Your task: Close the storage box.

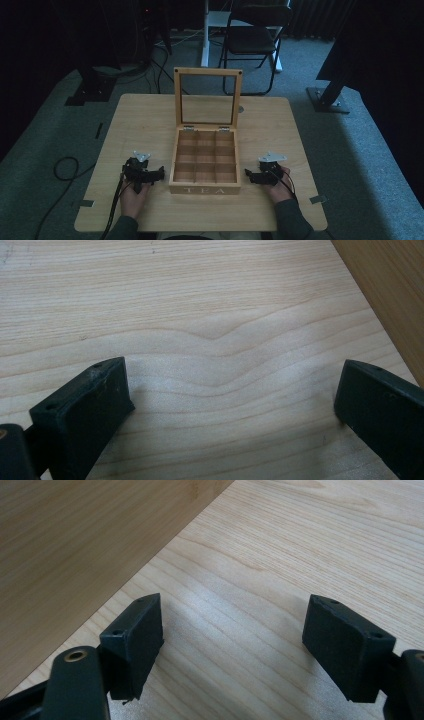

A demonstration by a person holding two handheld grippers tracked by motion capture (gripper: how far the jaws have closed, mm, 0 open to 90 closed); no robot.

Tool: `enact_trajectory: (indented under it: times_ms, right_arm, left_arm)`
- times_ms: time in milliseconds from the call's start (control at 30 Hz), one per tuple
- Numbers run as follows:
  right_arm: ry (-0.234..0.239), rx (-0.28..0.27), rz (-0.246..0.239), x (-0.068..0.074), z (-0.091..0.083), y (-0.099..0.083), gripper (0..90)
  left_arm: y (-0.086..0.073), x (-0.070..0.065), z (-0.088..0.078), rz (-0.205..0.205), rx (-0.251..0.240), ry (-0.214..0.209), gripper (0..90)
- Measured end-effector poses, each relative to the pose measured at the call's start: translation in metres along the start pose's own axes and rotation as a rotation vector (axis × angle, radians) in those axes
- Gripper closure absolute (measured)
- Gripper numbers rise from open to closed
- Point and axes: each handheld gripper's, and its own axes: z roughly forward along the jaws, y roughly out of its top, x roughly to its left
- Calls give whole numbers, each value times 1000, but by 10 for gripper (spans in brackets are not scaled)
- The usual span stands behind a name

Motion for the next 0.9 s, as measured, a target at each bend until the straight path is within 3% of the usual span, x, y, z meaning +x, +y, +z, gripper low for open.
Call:
enact_trajectory:
  times_ms: [367, 667, 733, 833, 900]
  right_arm:
    - [-4, 14, 2, 1, 0, 2, 245]
    - [-1, 26, 0, 0, 2, 5, 242]
    - [-3, 49, 5, 2, 1, 8, 272]
    - [-2, 74, 0, 2, 1, 14, 395]
    - [-10, 85, 7, 3, 1, 15, 415]
  left_arm:
    - [0, 0, 0, 1, 0, -1, 16]
    - [0, 1, 0, 27, 2, -21, 16]
    - [0, 1, 0, 31, 1, -24, 16]
    - [0, 1, 0, 31, 1, -24, 16]
    - [0, 1, 0, 31, 2, -24, 16]
